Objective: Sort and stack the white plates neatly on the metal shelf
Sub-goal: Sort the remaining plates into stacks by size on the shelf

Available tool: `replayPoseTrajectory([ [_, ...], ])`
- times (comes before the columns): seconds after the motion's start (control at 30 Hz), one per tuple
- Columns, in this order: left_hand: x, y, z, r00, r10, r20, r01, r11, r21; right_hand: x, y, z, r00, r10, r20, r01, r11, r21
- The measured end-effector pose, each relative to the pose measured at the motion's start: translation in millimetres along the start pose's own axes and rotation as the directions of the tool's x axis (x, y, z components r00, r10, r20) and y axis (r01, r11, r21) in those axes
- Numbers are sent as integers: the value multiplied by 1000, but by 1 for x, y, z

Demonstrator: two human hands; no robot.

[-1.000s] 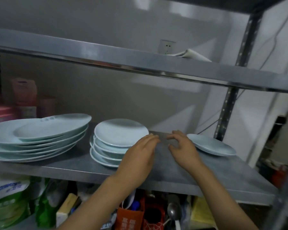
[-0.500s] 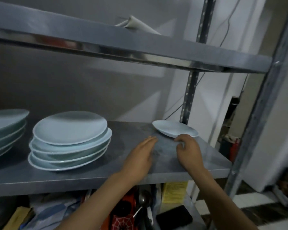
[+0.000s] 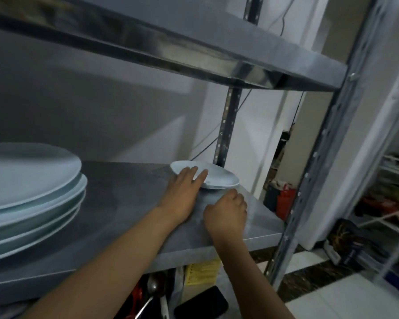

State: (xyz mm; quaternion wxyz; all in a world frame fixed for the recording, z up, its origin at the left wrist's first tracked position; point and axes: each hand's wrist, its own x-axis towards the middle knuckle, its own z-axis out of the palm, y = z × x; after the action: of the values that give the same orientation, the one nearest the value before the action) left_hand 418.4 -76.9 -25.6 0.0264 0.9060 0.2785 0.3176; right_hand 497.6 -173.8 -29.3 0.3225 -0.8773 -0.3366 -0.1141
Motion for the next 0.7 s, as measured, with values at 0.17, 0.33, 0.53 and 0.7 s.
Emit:
replayPoseTrajectory([
  [0.17,7,-16,7,994,-11,-108,7,1000,-30,3,3,-1,1000,-31,6,31,999,-17],
  [0.33,7,-4,0,979,-68,-190,37,986,-164,3,5,-2,995,-58,-78,58,998,-12],
  [0.53,-8,-7,-13,945,-18,-328,-66,967,-245,-4,-3,-1,988,-103,-116,112,991,76],
  [0.7,-20,-11,-26,922,41,-386,-141,962,-233,-5,-1,-3,964,-206,-165,227,967,115],
])
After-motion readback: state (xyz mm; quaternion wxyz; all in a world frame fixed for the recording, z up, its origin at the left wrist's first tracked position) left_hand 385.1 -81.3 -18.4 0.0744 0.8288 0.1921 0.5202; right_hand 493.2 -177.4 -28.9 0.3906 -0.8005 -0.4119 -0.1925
